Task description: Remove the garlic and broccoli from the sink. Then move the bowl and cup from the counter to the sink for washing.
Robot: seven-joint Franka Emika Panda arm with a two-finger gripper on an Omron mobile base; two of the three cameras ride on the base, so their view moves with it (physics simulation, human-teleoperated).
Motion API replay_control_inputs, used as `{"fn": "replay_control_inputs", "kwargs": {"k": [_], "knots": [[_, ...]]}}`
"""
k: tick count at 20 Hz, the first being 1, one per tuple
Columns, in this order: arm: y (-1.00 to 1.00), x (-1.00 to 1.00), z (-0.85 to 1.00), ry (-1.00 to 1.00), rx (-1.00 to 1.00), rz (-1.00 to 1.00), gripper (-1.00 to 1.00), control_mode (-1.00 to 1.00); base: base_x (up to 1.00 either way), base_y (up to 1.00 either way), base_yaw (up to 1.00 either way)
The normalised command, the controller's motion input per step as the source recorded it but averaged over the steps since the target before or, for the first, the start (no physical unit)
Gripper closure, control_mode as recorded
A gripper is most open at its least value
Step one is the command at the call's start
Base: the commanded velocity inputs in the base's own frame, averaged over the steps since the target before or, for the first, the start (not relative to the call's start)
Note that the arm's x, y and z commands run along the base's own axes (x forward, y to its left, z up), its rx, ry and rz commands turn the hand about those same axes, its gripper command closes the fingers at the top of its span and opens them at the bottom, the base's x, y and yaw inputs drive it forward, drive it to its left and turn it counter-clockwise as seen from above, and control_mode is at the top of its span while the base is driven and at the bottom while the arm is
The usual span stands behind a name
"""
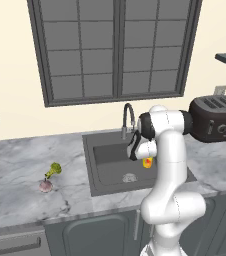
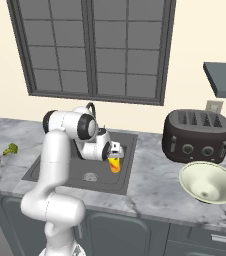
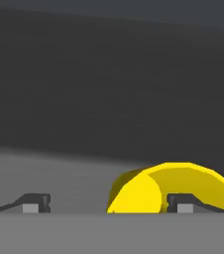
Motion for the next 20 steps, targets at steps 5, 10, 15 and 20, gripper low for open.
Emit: {"fn": "replay_control_inputs", "kwargs": {"k": [5,10,15,20], "knots": [[-0.14,-0.08,0.21,0.00,0.03,0.00,-1.00,-1.00,0.00,0.00,0.00],[-0.14,-0.12,0.23,-0.02,0.02,0.00,-1.00,-1.00,0.00,0.00,0.00],[-0.10,-0.12,0.29,0.00,0.03,0.00,-1.00,-1.00,0.00,0.00,0.00],[-0.08,-0.17,0.34,-0.01,0.05,-0.02,-1.00,-1.00,0.00,0.00,0.00]]}}
